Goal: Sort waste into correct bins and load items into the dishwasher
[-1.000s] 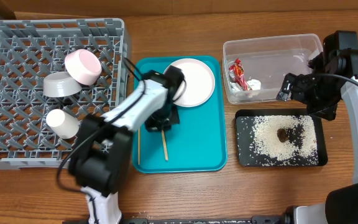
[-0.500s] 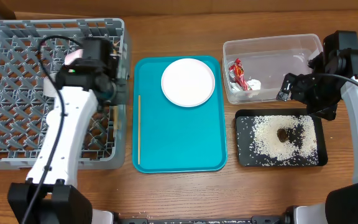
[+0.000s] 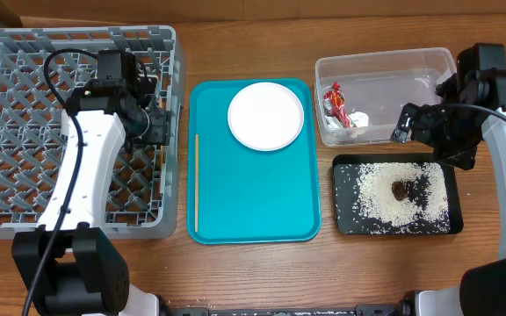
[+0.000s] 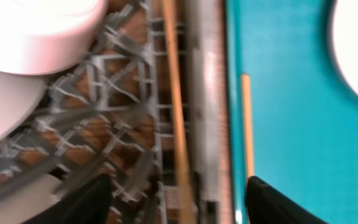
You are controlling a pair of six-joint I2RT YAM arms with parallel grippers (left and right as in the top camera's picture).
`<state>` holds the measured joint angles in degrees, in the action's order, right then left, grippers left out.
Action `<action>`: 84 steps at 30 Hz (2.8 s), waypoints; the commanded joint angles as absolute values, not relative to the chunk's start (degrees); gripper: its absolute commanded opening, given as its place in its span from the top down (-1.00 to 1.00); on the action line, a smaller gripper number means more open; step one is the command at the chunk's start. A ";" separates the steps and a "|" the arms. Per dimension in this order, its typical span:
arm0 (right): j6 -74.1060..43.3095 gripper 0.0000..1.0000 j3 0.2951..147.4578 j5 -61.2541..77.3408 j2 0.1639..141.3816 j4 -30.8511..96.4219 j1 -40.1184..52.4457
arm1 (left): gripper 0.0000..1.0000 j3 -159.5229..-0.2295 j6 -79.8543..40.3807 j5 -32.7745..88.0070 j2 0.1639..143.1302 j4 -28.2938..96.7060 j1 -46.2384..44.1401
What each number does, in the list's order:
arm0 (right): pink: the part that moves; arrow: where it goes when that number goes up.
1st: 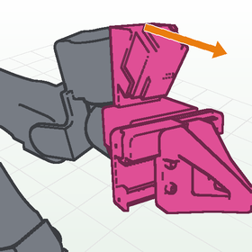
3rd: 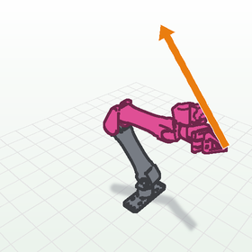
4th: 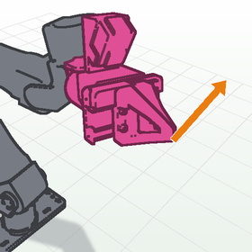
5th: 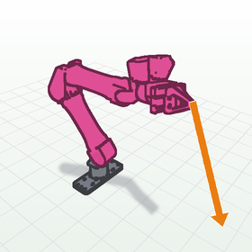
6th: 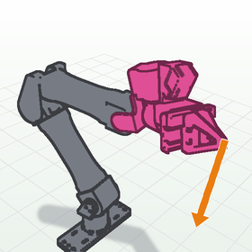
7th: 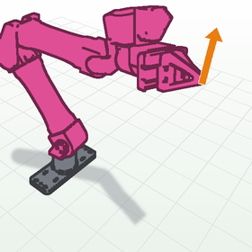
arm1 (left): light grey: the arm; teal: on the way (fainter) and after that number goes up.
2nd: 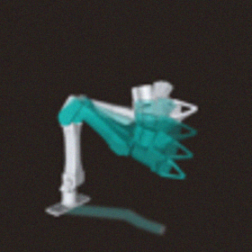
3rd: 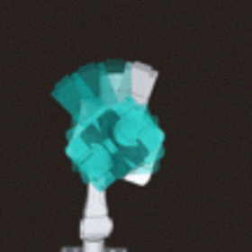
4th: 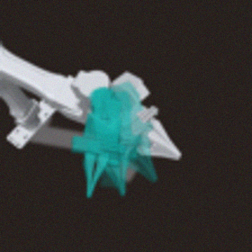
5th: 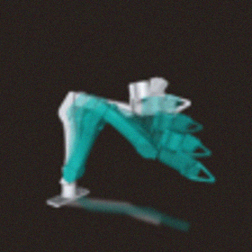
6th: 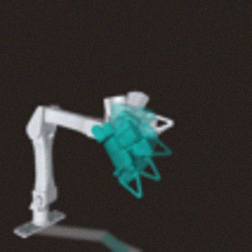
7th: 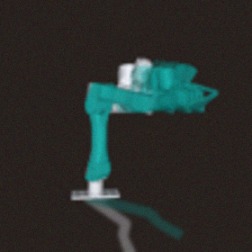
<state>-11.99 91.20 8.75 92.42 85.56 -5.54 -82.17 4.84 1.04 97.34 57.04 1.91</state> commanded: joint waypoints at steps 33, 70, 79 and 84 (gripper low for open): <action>-11.97 -1.00 92.68 8.60 91.35 85.23 -5.43 | -0.33 -57.08 -21.91 -1.28 96.31 42.52 -16.14; -11.97 -1.00 92.68 8.60 91.35 86.06 -5.43 | 0.21 -51.72 -21.87 -1.87 101.38 34.41 -16.16; -11.97 -1.00 92.68 8.60 91.35 86.11 -5.43 | 0.92 -53.17 -21.87 -1.48 102.02 35.24 -16.12; -11.97 -1.00 92.68 8.60 91.35 86.28 -5.43 | 0.92 -57.91 -21.39 -1.52 98.19 38.39 -16.10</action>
